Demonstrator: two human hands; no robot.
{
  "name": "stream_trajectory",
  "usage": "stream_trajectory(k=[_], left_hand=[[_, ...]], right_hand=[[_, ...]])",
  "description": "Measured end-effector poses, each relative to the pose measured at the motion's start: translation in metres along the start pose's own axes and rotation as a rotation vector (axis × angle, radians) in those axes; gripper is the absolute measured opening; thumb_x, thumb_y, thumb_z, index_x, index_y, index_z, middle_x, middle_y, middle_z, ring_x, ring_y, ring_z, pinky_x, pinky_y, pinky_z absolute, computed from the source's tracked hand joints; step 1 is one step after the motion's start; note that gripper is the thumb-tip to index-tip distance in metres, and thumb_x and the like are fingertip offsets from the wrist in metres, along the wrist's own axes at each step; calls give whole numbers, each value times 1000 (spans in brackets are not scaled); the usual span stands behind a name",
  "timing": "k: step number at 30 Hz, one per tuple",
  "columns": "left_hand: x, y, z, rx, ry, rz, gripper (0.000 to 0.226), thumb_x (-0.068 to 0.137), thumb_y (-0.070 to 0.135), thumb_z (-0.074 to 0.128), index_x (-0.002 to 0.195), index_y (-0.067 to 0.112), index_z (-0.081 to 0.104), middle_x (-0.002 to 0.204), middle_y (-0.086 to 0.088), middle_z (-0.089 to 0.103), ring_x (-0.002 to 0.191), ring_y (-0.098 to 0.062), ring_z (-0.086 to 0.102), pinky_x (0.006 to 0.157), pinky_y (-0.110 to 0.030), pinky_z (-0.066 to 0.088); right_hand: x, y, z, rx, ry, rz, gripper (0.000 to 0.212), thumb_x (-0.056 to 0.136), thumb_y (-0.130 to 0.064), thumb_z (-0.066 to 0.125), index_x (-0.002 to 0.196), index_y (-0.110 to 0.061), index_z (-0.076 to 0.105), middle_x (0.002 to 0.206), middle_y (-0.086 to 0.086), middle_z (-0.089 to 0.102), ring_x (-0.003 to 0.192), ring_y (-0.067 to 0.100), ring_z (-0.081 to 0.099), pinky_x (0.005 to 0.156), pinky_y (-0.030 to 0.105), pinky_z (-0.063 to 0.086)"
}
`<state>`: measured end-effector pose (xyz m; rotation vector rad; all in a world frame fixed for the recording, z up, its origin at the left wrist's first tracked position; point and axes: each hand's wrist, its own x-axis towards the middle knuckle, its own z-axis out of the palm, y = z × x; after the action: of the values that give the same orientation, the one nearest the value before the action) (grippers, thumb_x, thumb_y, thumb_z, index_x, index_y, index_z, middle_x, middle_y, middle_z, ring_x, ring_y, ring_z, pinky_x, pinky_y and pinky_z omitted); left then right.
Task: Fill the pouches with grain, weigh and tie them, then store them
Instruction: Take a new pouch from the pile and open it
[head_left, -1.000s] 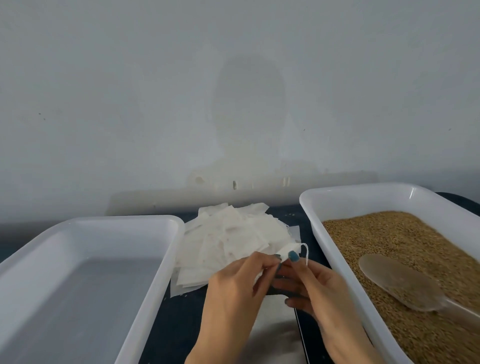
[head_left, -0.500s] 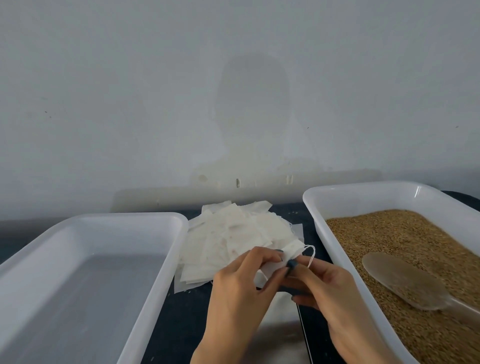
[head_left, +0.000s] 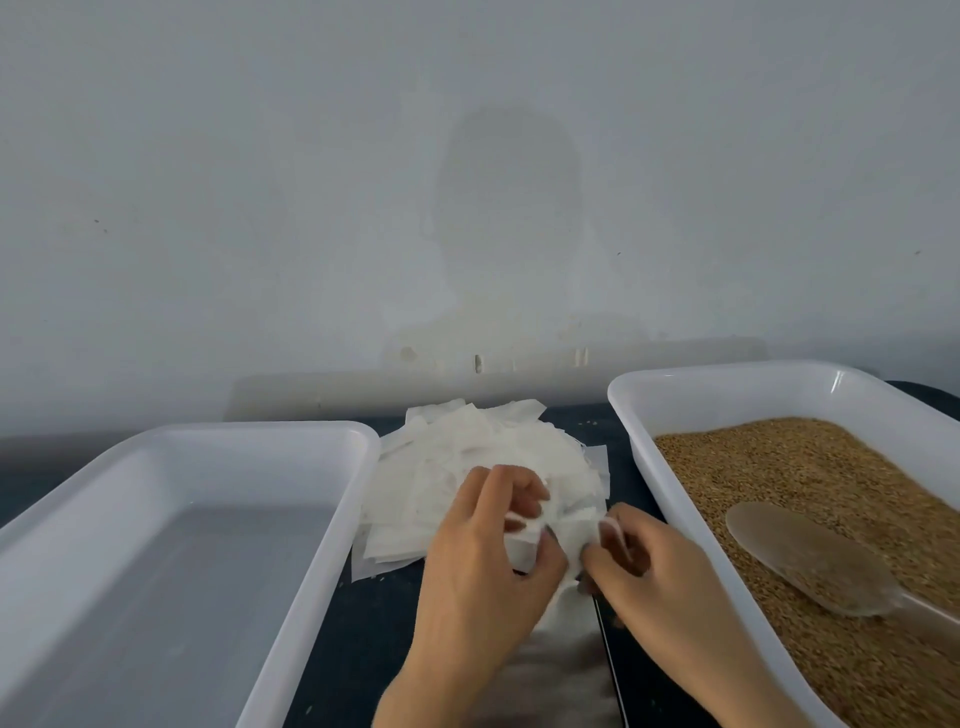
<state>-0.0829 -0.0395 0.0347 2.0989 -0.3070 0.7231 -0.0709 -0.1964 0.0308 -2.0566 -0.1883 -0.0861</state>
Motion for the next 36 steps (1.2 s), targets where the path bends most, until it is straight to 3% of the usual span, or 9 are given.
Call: stream_trajectory(k=[3,7,12,17,24,27,31,33,36], left_hand=[[0,-3,-16,-234,-445,-32,80,73,14,71,142,29,34,143,17,42,140,-7,36,110,-19,34],[1,0,-22,-266,-689,-118,100,71,21,87,144,46,24,137,24,46,134,1,41,110,-25,38],[-1,8,-15,-73,-627,-90,65,73,33,80,128,40,47,115,18,62,108,-3,59,92,-33,51],[0,16,-19,-119,-556,-4,33,79,46,68,104,30,54,89,12,59,76,-9,56,67,-35,49],[-4,6,-11,326,-405,85,49,70,68,46,104,33,42,84,17,48,70,-11,48,54,-21,33],[-4,3,-10,364,-371,65,51,68,72,41,104,35,38,88,19,46,71,-10,46,53,-19,32],[-4,1,-9,393,-340,74,56,68,76,41,106,35,38,92,19,51,72,-9,52,53,-18,36],[-4,1,-7,419,-332,96,58,70,76,41,109,33,43,93,16,58,71,-8,56,54,-20,43],[-6,3,-5,435,-356,106,58,71,76,41,112,34,44,92,17,60,64,-5,49,52,-12,30]], right_hand=[[1,-10,-9,16,-168,32,21,89,-25,63,71,-15,61,65,2,67,59,11,68,60,29,51],[-1,-23,-20,-59,-357,-6,21,89,-29,62,68,-27,60,56,-8,57,52,2,58,52,17,42],[2,-33,-36,-75,-474,42,22,91,-26,62,74,-13,66,54,-5,57,51,5,53,54,18,40],[3,-36,-52,-69,-473,106,27,94,-28,61,81,-5,66,50,-4,56,41,1,47,43,10,32],[-13,-34,-45,-126,-77,-188,14,68,-35,71,71,-36,58,63,-11,61,61,8,56,55,15,45],[-24,-33,-43,-108,-69,-219,5,74,-41,66,78,-43,67,74,-19,68,67,8,65,53,18,49],[-27,-32,-39,-139,-99,-250,33,78,-65,47,95,-47,68,71,-21,68,68,8,67,56,25,52],[-25,-34,-37,-122,-138,-242,36,73,-68,54,100,-48,67,79,-26,69,74,4,66,53,18,49],[-23,-33,-34,-93,-240,-227,35,70,-60,67,102,-47,68,92,-24,70,75,1,65,51,13,44]])
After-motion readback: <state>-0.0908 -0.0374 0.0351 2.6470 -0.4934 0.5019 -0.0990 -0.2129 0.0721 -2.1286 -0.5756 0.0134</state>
